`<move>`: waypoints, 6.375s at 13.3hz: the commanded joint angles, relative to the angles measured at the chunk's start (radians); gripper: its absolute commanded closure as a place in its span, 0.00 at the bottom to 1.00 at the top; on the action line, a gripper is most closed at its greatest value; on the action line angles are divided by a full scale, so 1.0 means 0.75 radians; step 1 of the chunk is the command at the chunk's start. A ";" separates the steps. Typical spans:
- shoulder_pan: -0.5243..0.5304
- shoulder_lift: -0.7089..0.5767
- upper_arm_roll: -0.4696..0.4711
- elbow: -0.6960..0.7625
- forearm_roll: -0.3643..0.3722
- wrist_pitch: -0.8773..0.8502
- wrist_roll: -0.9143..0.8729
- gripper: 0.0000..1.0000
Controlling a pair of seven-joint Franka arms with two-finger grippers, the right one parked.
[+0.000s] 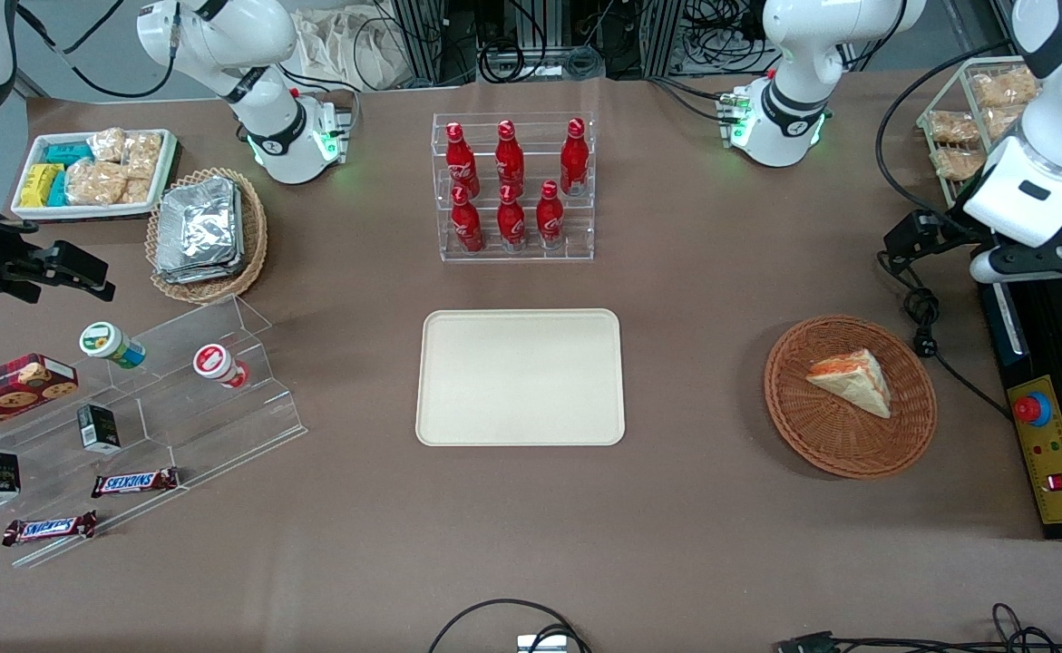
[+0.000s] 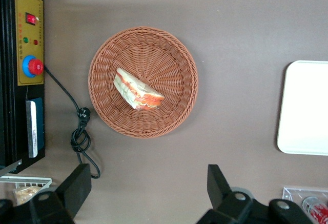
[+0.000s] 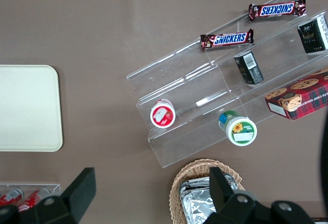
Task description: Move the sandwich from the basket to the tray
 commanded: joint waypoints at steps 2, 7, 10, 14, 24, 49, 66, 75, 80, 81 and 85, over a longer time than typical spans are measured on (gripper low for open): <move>-0.001 0.053 0.004 0.075 -0.042 -0.066 0.039 0.00; -0.001 0.137 0.037 -0.031 -0.064 0.022 -0.173 0.00; 0.003 0.174 0.100 -0.187 -0.041 0.236 -0.479 0.00; 0.003 0.194 0.186 -0.405 -0.041 0.547 -0.818 0.01; -0.001 0.473 0.192 -0.635 -0.035 1.157 -1.213 0.00; -0.192 0.476 -0.571 -0.030 0.093 0.306 -0.799 0.97; -0.352 1.023 -0.561 0.026 0.672 0.816 -1.116 0.00; -0.208 0.649 -0.571 0.018 0.527 0.467 -1.137 0.00; 0.117 0.416 -0.571 0.001 0.231 0.303 -0.576 0.00; 0.175 0.369 -0.565 -0.001 0.200 0.274 -0.471 0.00; 0.065 0.203 -0.214 -0.005 0.018 0.196 -0.062 0.00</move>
